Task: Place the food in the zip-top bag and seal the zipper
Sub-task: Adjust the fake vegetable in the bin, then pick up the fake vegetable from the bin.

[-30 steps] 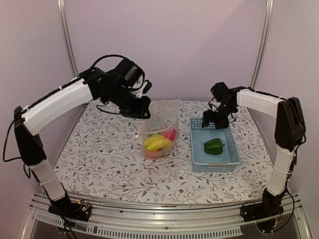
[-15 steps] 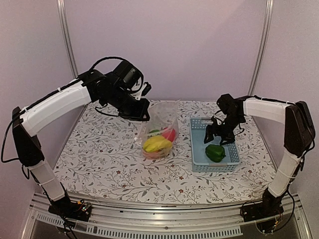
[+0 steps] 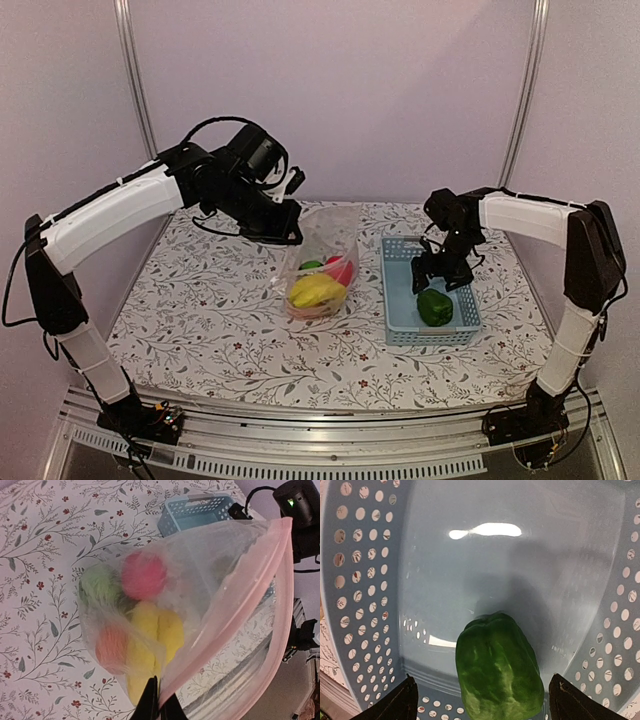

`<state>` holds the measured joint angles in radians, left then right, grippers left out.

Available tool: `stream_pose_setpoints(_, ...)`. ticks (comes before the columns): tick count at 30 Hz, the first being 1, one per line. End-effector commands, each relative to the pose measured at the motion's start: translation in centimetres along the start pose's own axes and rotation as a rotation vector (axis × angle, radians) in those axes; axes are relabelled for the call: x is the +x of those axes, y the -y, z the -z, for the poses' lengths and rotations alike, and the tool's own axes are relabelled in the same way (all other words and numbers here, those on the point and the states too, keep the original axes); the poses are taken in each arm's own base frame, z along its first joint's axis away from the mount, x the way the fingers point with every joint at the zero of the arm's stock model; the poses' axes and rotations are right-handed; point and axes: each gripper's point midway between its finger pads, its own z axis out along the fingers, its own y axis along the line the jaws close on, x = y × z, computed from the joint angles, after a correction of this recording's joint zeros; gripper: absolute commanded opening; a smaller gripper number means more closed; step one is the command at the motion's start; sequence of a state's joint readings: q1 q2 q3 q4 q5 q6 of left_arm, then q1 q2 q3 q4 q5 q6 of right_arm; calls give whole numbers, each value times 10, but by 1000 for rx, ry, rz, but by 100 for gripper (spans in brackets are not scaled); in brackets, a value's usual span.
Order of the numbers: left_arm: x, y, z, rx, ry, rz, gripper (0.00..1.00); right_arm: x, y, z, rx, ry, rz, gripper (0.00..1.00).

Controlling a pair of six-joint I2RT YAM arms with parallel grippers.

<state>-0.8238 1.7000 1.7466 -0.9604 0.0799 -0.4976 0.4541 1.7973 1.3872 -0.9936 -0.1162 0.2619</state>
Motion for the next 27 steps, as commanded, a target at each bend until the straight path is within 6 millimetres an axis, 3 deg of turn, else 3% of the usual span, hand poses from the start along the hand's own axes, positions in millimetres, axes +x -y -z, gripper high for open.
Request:
stream_pose_setpoints(1,-7,0,7,17,24,3,4,7,8,-17,81,-71,-1,89)
stream_pose_setpoints(7,-10,1,11,16,30,0,4,16,13,-23,117,-106,-49,84)
stream_pose_setpoints(20,-15,5,11,24,39,-1,4,31,15,-25,107,-119,-87,56)
stream_pose_setpoints(22,-16,5,11,25,40,1,4,23,13,-13,103,-82,-94,52)
stream_pose_setpoints(27,-17,7,9,34,40,12,4,-15,-12,63,7,128,-109,45)
